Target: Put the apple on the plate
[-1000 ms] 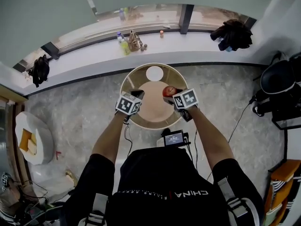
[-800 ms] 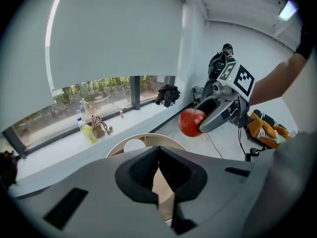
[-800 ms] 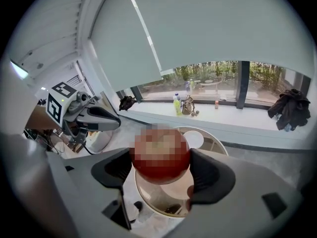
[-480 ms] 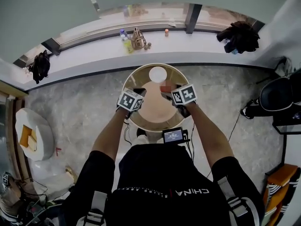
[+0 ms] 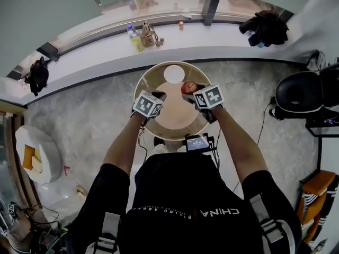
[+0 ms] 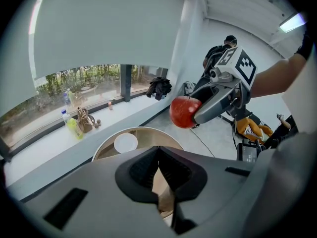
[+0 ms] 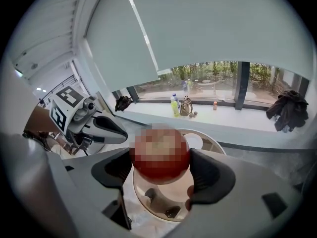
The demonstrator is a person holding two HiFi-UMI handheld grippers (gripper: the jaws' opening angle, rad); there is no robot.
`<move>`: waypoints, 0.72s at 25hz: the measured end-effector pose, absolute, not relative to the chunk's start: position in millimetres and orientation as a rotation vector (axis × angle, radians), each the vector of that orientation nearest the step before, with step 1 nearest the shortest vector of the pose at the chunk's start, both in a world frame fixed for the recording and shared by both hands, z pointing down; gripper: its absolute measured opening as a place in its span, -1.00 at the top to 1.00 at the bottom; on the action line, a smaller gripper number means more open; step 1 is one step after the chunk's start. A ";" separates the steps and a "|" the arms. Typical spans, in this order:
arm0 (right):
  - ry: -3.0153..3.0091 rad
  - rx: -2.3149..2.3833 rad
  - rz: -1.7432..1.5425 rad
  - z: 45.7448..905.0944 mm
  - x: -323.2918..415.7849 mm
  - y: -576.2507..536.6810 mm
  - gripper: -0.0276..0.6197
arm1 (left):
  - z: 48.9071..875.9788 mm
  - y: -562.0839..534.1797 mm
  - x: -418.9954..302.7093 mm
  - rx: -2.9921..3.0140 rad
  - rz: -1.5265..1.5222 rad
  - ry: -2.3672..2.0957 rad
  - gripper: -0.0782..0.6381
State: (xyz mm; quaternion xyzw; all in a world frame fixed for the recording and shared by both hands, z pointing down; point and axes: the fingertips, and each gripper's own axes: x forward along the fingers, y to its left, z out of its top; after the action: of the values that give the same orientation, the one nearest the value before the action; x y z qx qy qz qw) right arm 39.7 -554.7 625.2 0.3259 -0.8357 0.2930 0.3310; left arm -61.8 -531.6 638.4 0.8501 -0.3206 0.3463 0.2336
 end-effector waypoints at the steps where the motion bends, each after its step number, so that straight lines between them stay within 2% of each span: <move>1: -2.184 0.850 0.770 626.5 41.1 -554.3 -0.25 | 639.7 -530.8 -61.0 2.330 0.955 -0.873 0.73; 10: -2.114 0.772 0.726 673.6 53.9 -597.7 -0.25 | 673.5 -558.7 -63.8 2.270 1.047 -0.869 0.73; 18: -2.071 0.861 0.747 814.3 15.8 -708.1 -0.25 | 812.3 -659.6 -76.4 2.261 1.069 -0.832 0.73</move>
State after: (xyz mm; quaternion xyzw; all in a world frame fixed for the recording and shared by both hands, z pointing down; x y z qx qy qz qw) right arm 15.8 -708.1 814.3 0.3370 -0.8106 0.2924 0.3793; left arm -76.4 -659.6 812.3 0.8304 -0.3057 0.3927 0.2504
